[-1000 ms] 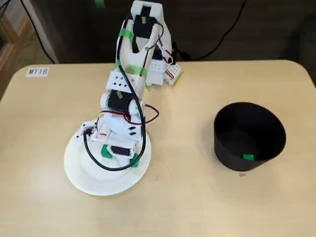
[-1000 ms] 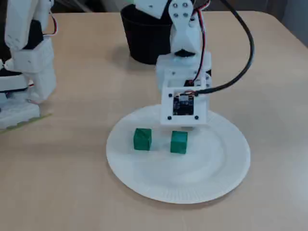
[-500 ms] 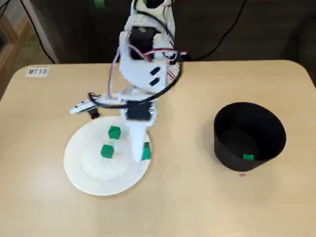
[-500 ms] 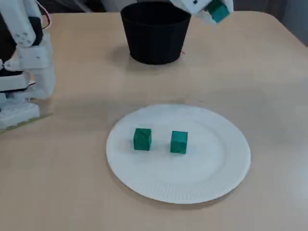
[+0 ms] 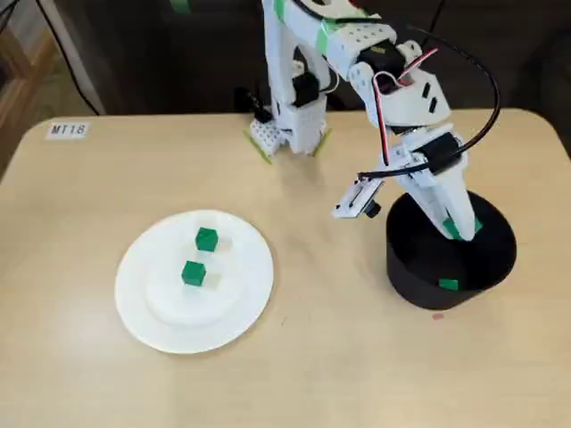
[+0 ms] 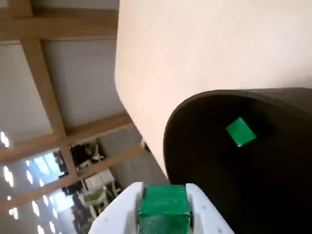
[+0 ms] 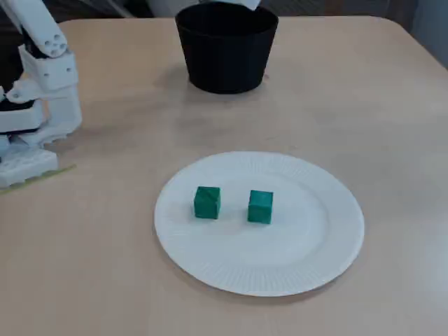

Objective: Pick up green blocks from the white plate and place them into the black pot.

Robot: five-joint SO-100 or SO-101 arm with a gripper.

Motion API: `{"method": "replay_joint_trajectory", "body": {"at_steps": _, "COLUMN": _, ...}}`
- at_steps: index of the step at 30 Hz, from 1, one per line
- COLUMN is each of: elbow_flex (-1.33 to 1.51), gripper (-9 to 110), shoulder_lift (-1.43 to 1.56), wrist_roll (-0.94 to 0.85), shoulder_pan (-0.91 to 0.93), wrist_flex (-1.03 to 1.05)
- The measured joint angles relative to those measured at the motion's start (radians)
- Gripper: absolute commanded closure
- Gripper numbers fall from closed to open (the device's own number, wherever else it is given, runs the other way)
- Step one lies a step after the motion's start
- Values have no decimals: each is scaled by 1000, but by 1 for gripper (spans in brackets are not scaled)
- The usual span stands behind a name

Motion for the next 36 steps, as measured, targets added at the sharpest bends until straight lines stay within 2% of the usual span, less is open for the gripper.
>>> {"method": "replay_joint_trajectory", "body": {"at_steps": 5, "elbow_flex": 5, "gripper": 100, "shoulder_lift": -17, "wrist_roll": -8, "shoulder_pan": -2, "wrist_flex": 2}}
{"method": "replay_joint_trajectory", "body": {"at_steps": 8, "elbow_flex": 5, "gripper": 80, "shoulder_lift": -17, "wrist_roll": -26, "shoulder_pan": -5, "wrist_flex": 23}}
{"method": "replay_joint_trajectory", "body": {"at_steps": 11, "elbow_flex": 5, "gripper": 67, "shoulder_lift": -17, "wrist_roll": -51, "shoulder_pan": -8, "wrist_flex": 57}}
{"method": "replay_joint_trajectory", "body": {"at_steps": 14, "elbow_flex": 5, "gripper": 65, "shoulder_lift": -15, "wrist_roll": -72, "shoulder_pan": -9, "wrist_flex": 92}}
{"method": "replay_joint_trajectory", "body": {"at_steps": 16, "elbow_flex": 5, "gripper": 70, "shoulder_lift": -6, "wrist_roll": -77, "shoulder_pan": -9, "wrist_flex": 114}}
{"method": "replay_joint_trajectory", "body": {"at_steps": 19, "elbow_flex": 5, "gripper": 100, "shoulder_lift": 32, "wrist_roll": -80, "shoulder_pan": -8, "wrist_flex": 135}}
{"method": "replay_joint_trajectory", "body": {"at_steps": 20, "elbow_flex": 5, "gripper": 104, "shoulder_lift": 44, "wrist_roll": -71, "shoulder_pan": -8, "wrist_flex": 146}}
{"method": "replay_joint_trajectory", "body": {"at_steps": 27, "elbow_flex": 5, "gripper": 104, "shoulder_lift": 137, "wrist_roll": 74, "shoulder_pan": 161, "wrist_flex": 268}}
{"method": "replay_joint_trajectory", "body": {"at_steps": 36, "elbow_flex": 5, "gripper": 104, "shoulder_lift": 153, "wrist_roll": 456, "shoulder_pan": 537, "wrist_flex": 379}}
